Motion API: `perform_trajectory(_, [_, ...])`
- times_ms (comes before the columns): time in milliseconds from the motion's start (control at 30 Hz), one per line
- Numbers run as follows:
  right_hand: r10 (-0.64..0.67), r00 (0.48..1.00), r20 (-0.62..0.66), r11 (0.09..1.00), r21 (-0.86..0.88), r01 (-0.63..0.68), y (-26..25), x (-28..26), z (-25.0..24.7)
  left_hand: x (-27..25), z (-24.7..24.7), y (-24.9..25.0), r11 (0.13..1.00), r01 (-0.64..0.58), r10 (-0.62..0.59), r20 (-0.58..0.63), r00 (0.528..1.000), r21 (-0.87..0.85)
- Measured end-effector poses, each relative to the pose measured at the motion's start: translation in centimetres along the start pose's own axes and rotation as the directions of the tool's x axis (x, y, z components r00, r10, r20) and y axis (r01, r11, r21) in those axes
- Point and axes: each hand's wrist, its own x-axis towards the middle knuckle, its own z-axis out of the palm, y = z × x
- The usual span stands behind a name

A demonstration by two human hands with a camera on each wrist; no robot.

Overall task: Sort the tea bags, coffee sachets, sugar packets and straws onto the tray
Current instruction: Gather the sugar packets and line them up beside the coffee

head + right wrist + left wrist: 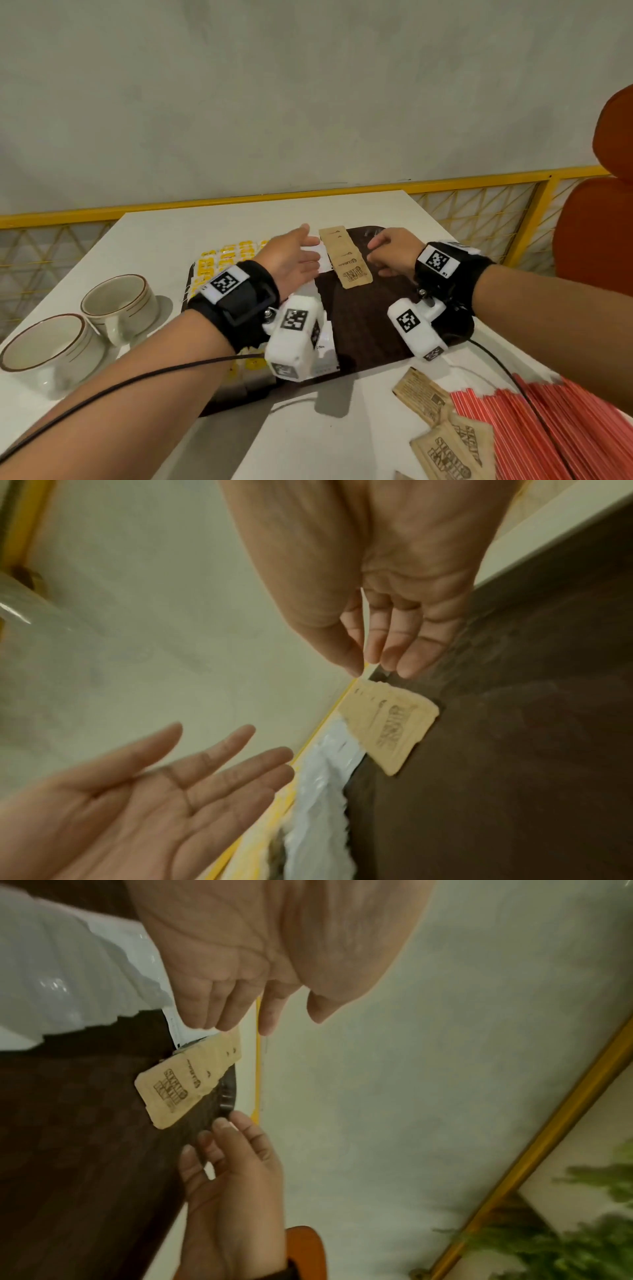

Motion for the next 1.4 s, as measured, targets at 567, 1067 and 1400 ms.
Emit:
perform_trajectory(567, [0.059, 0.943, 0.326, 0.990, 0.103, -0.098, 0.5, -11.4, 5.5, -9.2, 0.1, -7.3, 0.987, 0.061, -0.079, -0.119, 0.990, -0.149])
perform_trajectory(1067, [0.085, 0.944, 0.319, 0.982, 0.136, -0.134, -0.5, -12.3, 6.2, -10.0, 0.9, -6.9, 0.986, 0.059, -0.077, -0.113, 0.991, -0.157])
perform_trajectory(1400, [0.012, 0.958, 0.288, 0.999, 0.040, -0.025, -1.0, -10.5, 7.5, -9.4, 1.1, -5.2, 0.991, 0.064, -0.081, -0.147, 0.986, -0.116])
